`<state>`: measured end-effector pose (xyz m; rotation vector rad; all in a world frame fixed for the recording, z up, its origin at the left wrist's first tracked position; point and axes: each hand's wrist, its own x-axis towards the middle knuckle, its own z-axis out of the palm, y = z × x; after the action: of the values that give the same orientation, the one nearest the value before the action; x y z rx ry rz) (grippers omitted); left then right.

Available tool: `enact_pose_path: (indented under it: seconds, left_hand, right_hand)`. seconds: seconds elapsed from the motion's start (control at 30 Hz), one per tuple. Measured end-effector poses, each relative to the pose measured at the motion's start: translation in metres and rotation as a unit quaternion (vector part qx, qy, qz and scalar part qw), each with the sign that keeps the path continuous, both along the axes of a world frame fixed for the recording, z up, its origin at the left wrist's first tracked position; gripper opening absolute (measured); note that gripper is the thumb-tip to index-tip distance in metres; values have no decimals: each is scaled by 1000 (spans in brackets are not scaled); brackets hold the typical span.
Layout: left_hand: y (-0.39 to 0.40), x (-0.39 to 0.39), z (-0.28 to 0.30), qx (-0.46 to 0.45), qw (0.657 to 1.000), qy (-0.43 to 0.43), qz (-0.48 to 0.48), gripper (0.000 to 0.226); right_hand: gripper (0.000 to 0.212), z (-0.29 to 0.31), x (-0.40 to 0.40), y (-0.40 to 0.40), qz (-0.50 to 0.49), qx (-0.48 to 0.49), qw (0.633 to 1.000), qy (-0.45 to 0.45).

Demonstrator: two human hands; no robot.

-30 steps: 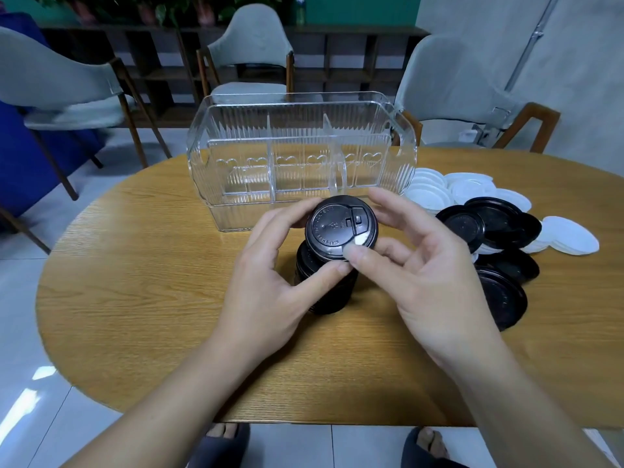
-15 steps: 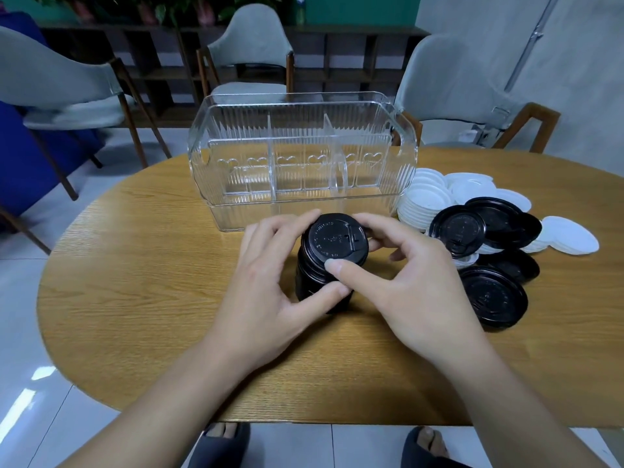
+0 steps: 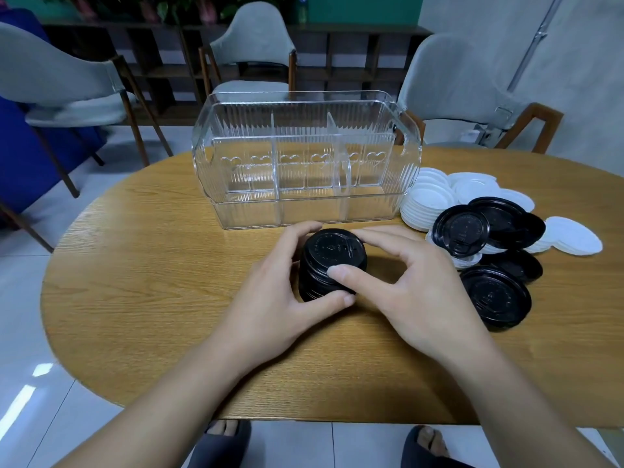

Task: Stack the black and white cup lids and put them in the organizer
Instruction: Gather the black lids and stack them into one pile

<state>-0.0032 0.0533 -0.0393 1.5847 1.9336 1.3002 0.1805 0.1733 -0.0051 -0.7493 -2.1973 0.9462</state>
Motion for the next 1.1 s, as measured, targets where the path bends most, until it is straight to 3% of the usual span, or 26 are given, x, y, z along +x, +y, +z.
enact_pose_path:
  seconds: [0.2,0.37,0.5,0.93,1.1]
  left_hand:
    - [2,-3,-3,-15,1000,-6,8,100]
    - [4,-2,-4,-18,1000,-24,-3,102]
    - [4,-3,0,-24,999,-31,-6,106]
    - [6,5,1,-20,999,-18,21,107]
    - [12,5,6,-38,999,-17,3,114]
  right_hand:
    - [46,0,0,3,29,32,999,-5]
    - [68,-2,-2,-1,24,22,999,-19]
    - [62,-2,-6,-2,55,-1,998,-13]
    - [62,-6,-5,-6,10,-11,1000,6]
    - [63,-7,4,6,56,-52,997,-11]
